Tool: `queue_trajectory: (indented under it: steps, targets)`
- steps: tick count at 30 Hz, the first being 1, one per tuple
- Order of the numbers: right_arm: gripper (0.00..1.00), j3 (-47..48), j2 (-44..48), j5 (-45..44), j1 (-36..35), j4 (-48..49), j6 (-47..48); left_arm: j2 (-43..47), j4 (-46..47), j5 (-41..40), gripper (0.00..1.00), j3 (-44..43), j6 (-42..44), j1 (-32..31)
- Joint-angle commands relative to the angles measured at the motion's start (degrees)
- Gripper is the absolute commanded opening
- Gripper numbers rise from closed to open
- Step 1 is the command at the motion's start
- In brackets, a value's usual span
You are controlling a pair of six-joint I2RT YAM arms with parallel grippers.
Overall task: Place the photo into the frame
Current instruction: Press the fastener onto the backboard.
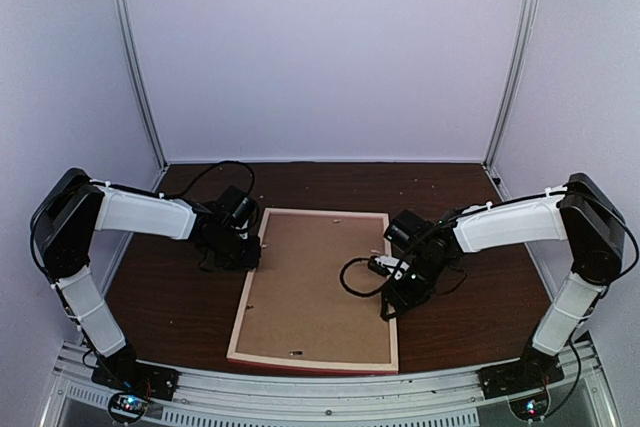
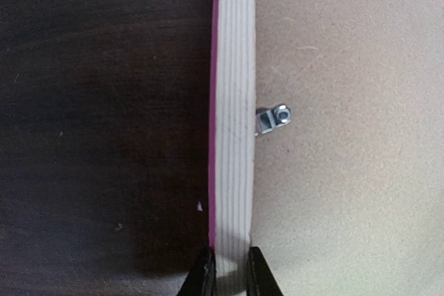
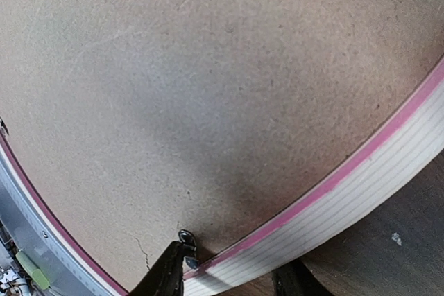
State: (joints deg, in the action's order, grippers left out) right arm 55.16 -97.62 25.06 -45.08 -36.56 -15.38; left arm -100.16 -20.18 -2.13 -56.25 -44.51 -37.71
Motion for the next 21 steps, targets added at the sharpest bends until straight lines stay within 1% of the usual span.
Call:
queue_trajectory:
  steps: [1, 8, 13, 15, 21]
  targets:
    - [0.43, -2.2, -3.8, -9.7, 0.3, 2.5, 2.4, -2.1, 0.7, 1.0, 0.00, 1.9, -1.2, 0.2]
    - [0.38, -2.7, -3.8, -10.5, 0.3, 3.5, 3.1, -2.1, 0.7, 1.0, 0.00, 2.0, -1.2, 0.1]
    - [0.37, -3.0, -3.6, -9.4, 0.6, 4.2, 3.5, -2.1, 0.7, 1.1, 0.00, 2.0, -1.2, 0.2]
    - [0.38, -3.2, -3.3, -7.6, 0.8, 5.1, 3.5, -2.1, 0.7, 1.1, 0.00, 2.1, -1.1, 0.2]
    - [0.46, -3.6, -1.8, -2.9, 0.9, 7.2, 2.9, -2.1, 0.8, 1.1, 0.00, 2.0, -1.2, 0.2]
